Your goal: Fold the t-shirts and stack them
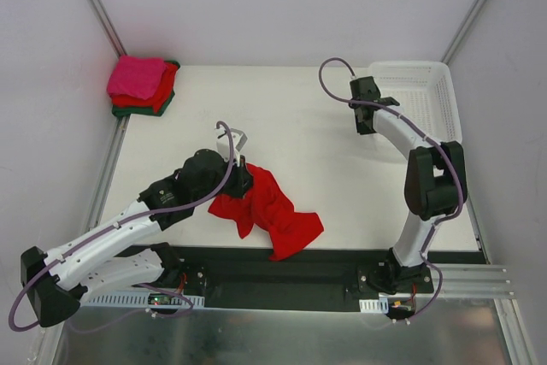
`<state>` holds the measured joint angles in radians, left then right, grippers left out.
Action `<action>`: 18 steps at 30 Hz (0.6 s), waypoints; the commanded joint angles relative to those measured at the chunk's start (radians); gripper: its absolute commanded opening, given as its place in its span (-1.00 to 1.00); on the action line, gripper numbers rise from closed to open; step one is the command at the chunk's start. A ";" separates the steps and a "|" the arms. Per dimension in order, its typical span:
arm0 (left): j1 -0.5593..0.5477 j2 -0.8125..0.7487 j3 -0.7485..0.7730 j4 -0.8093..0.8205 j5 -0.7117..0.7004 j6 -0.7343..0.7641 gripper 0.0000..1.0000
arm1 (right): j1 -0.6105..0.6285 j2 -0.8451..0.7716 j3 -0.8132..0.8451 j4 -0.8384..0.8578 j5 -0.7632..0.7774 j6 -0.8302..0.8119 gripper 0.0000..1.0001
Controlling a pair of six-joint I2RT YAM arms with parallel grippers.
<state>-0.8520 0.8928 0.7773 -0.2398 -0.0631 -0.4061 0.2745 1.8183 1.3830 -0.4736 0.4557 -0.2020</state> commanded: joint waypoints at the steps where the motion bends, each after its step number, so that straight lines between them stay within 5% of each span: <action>1: -0.010 -0.037 -0.006 0.027 0.003 -0.007 -1.00 | -0.043 0.073 0.065 -0.039 -0.038 -0.102 -0.97; 18: -0.007 -0.017 0.048 -0.027 0.003 0.020 -1.00 | -0.186 0.211 0.248 -0.059 -0.086 -0.283 -0.97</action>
<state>-0.8520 0.8761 0.7788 -0.2668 -0.0631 -0.4042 0.0883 1.9770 1.5974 -0.4698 0.3859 -0.4187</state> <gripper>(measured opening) 0.030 0.160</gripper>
